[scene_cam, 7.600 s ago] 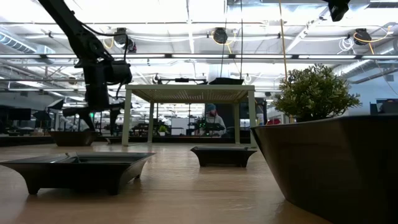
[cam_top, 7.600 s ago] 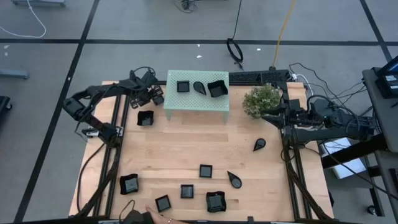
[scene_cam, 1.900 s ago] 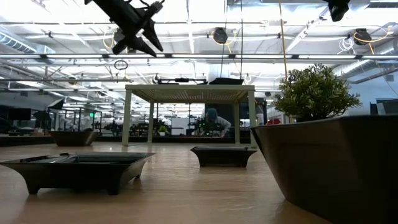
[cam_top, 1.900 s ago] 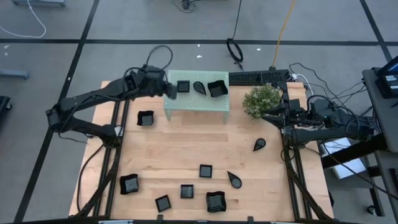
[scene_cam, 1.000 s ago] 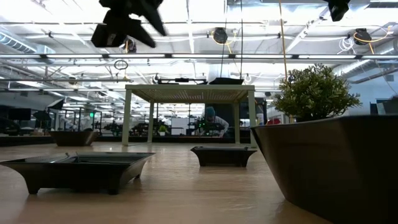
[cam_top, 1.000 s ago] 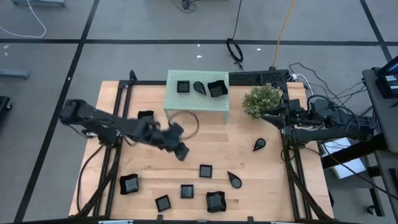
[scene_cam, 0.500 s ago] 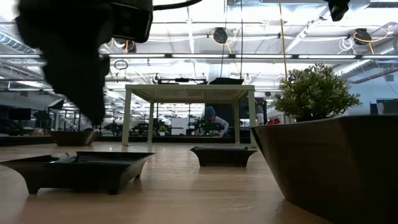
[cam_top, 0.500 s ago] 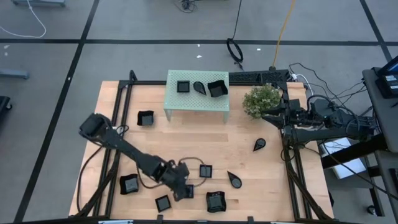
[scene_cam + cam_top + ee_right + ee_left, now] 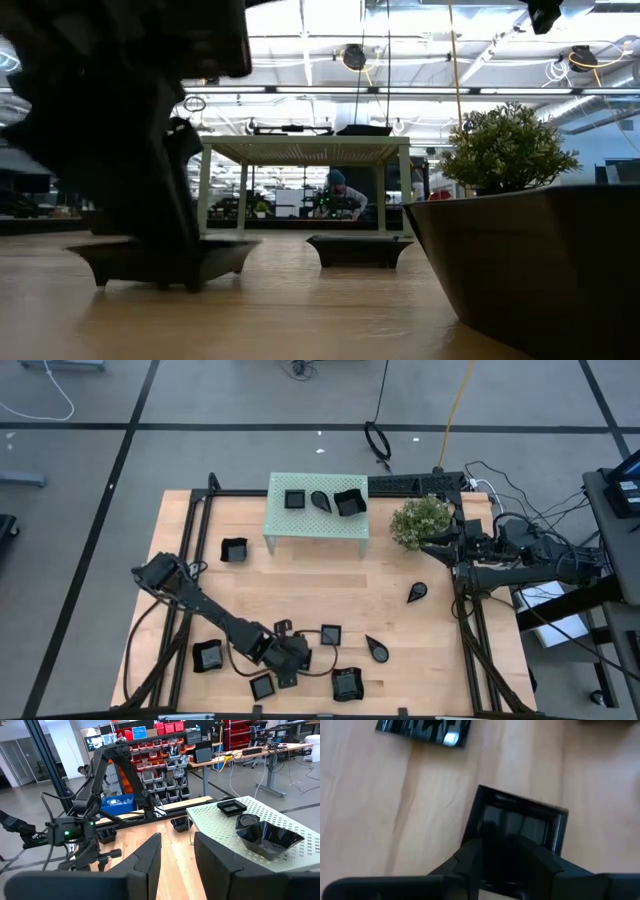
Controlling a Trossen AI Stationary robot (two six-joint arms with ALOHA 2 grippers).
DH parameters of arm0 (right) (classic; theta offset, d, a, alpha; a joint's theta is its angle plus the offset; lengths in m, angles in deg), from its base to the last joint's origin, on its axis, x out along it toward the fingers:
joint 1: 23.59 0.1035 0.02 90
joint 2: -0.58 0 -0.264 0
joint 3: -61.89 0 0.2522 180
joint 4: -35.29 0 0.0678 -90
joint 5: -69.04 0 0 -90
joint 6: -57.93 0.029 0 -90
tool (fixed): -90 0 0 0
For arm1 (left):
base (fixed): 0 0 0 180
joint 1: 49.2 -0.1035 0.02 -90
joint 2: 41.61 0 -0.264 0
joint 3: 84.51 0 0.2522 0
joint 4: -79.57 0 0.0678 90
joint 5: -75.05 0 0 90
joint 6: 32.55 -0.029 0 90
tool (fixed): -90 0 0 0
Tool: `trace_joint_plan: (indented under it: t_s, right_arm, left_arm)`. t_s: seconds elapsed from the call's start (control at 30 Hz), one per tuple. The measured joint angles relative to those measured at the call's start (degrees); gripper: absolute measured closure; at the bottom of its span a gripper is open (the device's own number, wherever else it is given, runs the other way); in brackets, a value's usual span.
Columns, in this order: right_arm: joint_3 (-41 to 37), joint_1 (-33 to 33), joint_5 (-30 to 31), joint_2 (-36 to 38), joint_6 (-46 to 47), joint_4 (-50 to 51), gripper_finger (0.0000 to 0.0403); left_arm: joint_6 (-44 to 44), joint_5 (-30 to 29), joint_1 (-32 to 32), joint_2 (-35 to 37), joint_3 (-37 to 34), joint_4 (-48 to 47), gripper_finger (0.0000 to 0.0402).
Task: Pick & Place Mini shaped plates
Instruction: Stack the black square plate on top of the other black square plate on the shelf
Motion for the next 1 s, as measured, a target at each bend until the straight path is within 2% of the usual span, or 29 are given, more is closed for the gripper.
trace_joint_plan:
  t_s: [0.27,0.4,0.6,0.8,1.0]
  right_arm:
    - [0.0,0.0,0.02,0.0,0.01,0.04,0.0298]
    - [0.0,0.0,0.0,0.0,0.02,0.04,0.0298]
    - [0.0,0.0,0.02,0.0,0.0,0.06,0.0298]
    - [0.0,0.0,0.01,0.0,0.0,0.09,0.0298]
    - [0.0,0.0,0.02,0.0,0.02,0.09,0.0298]
  left_arm:
    - [-0.92,-0.11,-0.73,1.33,0.03,2.34,0.0284]
    - [-5.01,-2.42,-1.03,1.39,0.02,2.34,0.0284]
    - [-8.02,-2.4,-3.85,1.1,0.03,0.8,0.0284]
    - [-7.24,9.29,-6.45,1.07,0.01,-0.8,0.0284]
    - [-8.16,10.96,-6.59,1.07,0.01,-0.99,0.0284]
